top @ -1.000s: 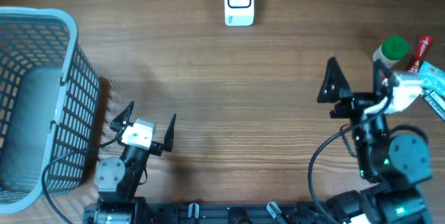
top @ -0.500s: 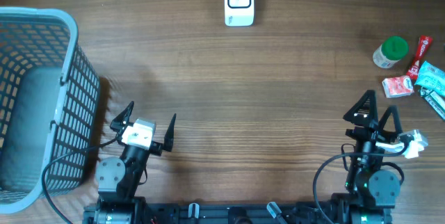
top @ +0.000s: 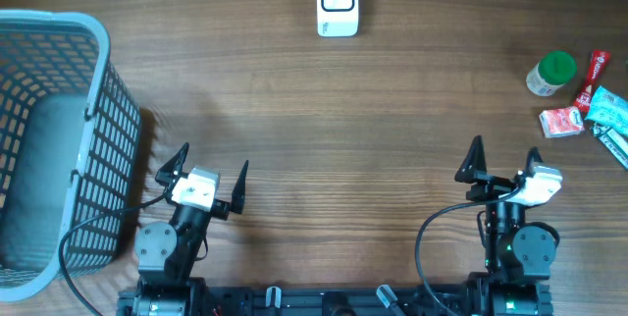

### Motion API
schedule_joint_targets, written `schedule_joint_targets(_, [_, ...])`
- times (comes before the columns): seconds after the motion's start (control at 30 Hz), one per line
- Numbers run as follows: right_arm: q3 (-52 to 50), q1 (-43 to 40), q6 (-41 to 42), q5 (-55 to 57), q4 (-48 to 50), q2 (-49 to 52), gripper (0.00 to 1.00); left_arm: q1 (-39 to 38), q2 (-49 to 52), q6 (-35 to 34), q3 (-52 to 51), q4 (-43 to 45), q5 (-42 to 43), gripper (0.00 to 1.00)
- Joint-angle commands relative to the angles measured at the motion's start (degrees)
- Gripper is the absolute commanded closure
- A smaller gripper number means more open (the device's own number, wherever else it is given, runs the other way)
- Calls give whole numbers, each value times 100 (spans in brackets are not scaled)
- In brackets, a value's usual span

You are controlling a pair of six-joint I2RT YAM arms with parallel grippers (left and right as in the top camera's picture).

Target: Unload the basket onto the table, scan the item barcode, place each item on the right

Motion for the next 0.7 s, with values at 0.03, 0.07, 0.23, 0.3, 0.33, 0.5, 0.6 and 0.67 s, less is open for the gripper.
schedule_joint_targets(0.03, [-7,-31,-275,-184,26,-83,0,-15,-37,-35,-28,-9,72,0])
schedule_joint_targets(0.07, [-7,-31,-275,-184,26,-83,0,-15,-37,-35,-28,-9,72,0])
schedule_joint_targets(0.23, [-7,-31,-278,-184,26,-76,0,-15,-37,-35,-28,-9,72,0])
schedule_joint_targets(0.3, [-7,-31,-275,-184,28,-76,0,-15,-37,-35,-28,-9,72,0])
schedule_joint_targets(0.33, [-7,-31,-275,-184,26,-76,0,-15,-37,-35,-26,-9,72,0])
schedule_joint_targets(0.5, [-7,-31,-275,-184,26,-76,0,-15,-37,-35,-28,-7,72,0])
schedule_joint_targets(0.6, [-7,-31,-313,-153,42,-76,0,-15,-35,-35,-28,-9,72,0])
schedule_joint_targets(0.67, [-7,-31,-164,-76,44,-76,0,-15,-35,-35,-28,-9,72,0])
